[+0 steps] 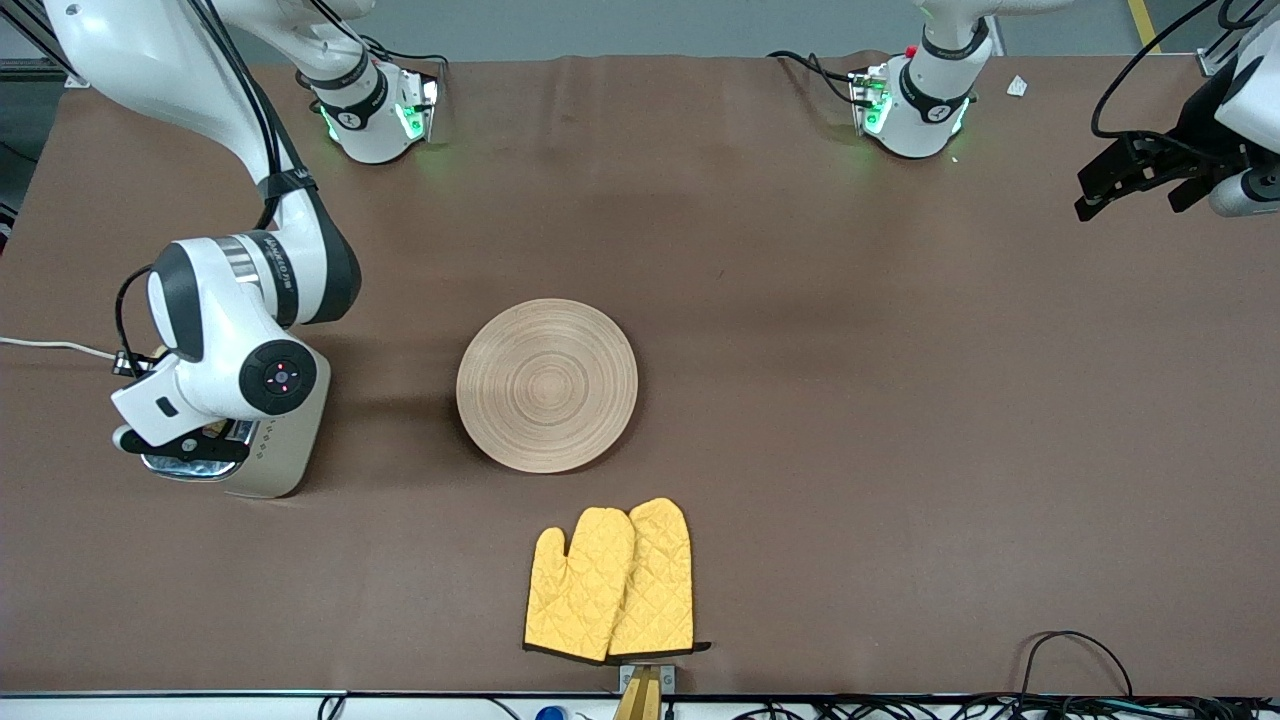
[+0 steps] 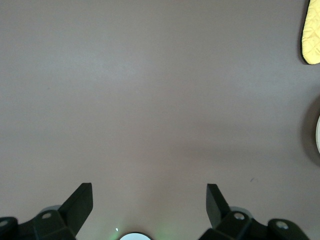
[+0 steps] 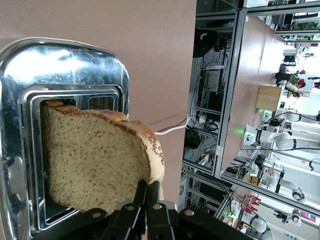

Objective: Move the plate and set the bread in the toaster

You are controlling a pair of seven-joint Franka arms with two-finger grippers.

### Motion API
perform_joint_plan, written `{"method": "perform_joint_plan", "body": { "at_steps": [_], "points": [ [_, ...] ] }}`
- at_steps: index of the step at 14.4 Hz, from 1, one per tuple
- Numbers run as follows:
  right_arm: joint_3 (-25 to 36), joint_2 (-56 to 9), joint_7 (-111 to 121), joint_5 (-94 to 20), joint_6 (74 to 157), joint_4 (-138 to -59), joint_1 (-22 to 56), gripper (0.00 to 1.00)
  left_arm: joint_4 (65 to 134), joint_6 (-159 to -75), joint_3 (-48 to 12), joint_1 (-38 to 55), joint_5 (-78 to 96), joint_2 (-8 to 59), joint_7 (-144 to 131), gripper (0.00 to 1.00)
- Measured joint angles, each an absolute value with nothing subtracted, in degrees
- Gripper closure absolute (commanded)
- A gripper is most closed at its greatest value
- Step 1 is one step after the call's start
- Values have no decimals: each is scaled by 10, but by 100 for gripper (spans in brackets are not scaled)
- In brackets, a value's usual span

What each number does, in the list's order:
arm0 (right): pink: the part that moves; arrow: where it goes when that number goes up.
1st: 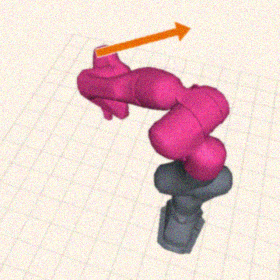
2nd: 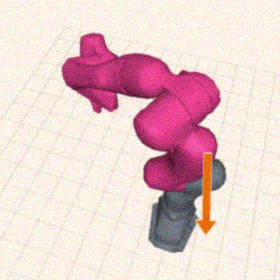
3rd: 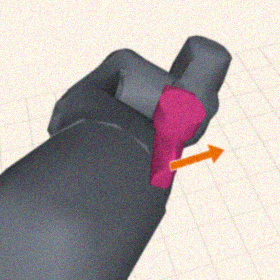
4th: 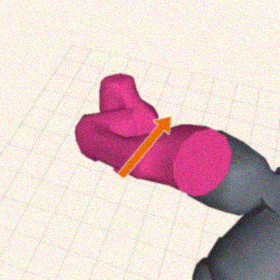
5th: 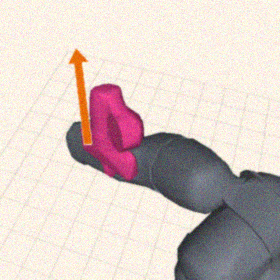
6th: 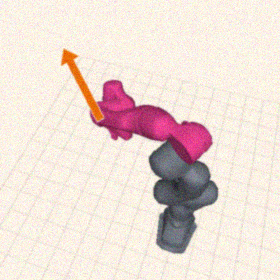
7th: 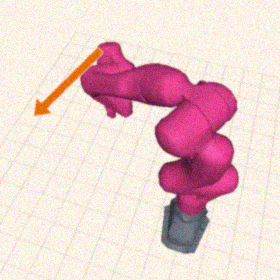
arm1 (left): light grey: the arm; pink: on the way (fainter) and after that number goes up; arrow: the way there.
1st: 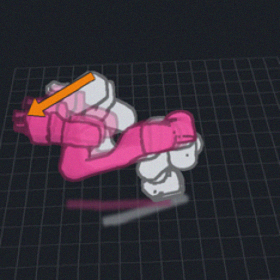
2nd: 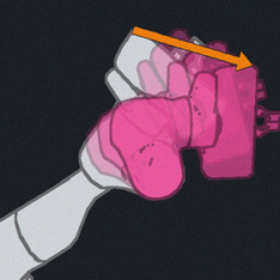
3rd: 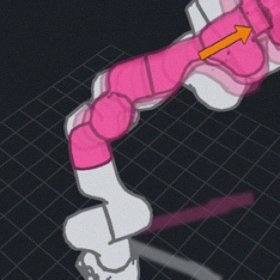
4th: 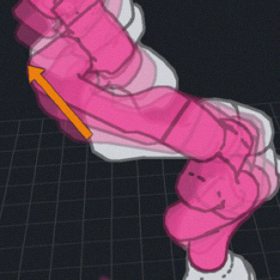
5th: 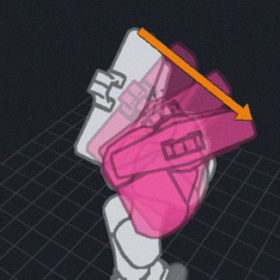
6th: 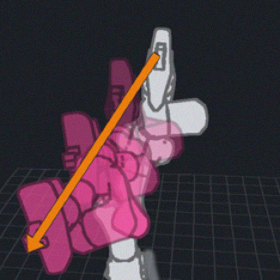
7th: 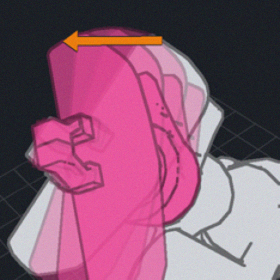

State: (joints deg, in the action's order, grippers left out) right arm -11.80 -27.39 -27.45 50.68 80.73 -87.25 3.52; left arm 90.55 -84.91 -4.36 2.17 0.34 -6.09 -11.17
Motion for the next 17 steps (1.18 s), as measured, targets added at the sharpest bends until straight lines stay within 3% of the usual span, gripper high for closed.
{"method": "perform_joint_plan", "body": {
  "at_steps": [2, 4, 5, 13, 17],
  "points": [
    [-120, -280, -304, 504, 807, -872, 39, 26, 905, -846, -44, 22, 3, -61, -112, 0],
    [-121, -285, -327, 503, 807, -872, 46, 5, 905, -842, -44, 22, 3, -61, -112, 0],
    [-122, -287, -333, 503, 806, -872, 48, 1, 905, -842, -44, 22, 3, -61, -112, 0],
    [-122, -284, -336, 419, 806, -842, 48, 0, 904, -842, -43, 22, 3, -61, -112, 0],
    [-122, -240, -326, 328, 811, -825, 36, 0, 904, -842, -43, 22, 3, -61, -112, 0]
  ]
}}
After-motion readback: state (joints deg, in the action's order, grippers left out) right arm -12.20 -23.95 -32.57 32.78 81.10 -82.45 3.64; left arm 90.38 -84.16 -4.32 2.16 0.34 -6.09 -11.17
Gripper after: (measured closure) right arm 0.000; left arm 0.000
